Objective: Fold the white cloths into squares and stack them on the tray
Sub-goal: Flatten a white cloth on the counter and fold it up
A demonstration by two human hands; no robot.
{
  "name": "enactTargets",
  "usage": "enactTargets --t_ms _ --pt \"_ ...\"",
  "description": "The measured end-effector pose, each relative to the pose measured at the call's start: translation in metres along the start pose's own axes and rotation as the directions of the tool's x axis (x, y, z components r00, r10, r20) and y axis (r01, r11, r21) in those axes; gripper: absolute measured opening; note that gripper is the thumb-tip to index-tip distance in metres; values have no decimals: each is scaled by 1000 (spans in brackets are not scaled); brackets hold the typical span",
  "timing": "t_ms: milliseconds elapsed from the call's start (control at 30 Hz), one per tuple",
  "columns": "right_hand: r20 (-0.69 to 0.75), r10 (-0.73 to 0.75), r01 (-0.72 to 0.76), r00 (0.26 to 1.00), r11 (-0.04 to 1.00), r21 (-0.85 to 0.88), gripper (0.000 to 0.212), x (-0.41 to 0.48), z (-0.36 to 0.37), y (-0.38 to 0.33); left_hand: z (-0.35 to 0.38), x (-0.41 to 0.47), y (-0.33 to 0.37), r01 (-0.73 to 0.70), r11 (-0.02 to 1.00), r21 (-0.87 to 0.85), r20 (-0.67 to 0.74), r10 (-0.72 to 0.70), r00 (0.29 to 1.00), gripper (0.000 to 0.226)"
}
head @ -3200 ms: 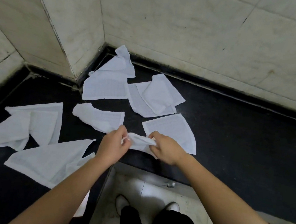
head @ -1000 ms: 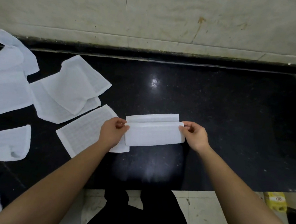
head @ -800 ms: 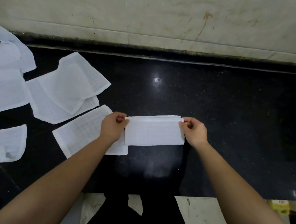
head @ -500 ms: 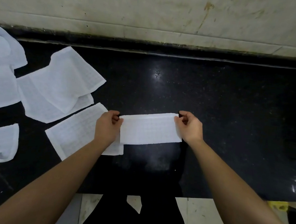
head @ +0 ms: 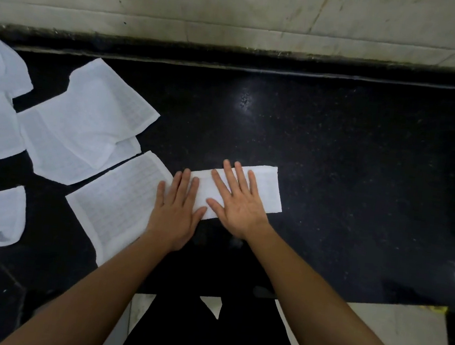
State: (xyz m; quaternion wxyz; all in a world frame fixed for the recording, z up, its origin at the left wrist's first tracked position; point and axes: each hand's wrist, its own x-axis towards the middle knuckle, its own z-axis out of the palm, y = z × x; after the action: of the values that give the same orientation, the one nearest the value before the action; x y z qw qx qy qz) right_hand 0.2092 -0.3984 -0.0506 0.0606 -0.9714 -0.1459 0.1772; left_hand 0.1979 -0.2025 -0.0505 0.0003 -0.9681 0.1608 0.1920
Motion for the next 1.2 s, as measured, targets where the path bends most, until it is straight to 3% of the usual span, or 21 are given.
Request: enactTargets --t_ms 67,200,300,400,500,600,700,800,1000,1133,1200 --pt "-9 24 -24 1000 999 -36 72 -6 0 18 -1 -2 2 -5 1000 -11 -14 5 1000 73" --pt "-1 225 -225 974 971 -78 75 -28 -4 66 0 -4 2 -7 1000 -16 -13 7 1000 72" --pt "54 234 -229 971 970 -85 78 -36 -12 77 -3 -3 1 -20 999 -25 6 20 1000 72" --pt "26 302 -303 953 951 62 80 -37 -18 65 -4 -4 1 -37 999 -29 6 37 999 72" --pt "-64 506 -463 860 828 316 75 -48 -26 51 -7 -5 2 -29 999 -24 -24 28 999 75" --pt "-151 587 -512 795 784 352 60 -59 -34 46 -20 -1 11 -46 999 -23 -108 43 993 76" --pt "-12 644 -578 765 695 427 46 -58 -38 47 -32 16 26 -152 988 33 -153 155 976 75" --pt "120 687 -647 716 591 482 39 -51 -42 49 -25 32 31 -210 975 66 -105 216 971 74" --pt "251 630 -657 734 567 497 31 -50 -50 83 -13 40 37 -171 983 70 -52 175 983 77" --pt "293 678 -708 674 479 519 29 -81 -45 110 -6 25 64 -182 983 20 -79 183 980 74" --pt "207 722 -695 660 484 532 29 -93 -42 111 -4 22 74 -170 985 -8 -91 168 982 73"
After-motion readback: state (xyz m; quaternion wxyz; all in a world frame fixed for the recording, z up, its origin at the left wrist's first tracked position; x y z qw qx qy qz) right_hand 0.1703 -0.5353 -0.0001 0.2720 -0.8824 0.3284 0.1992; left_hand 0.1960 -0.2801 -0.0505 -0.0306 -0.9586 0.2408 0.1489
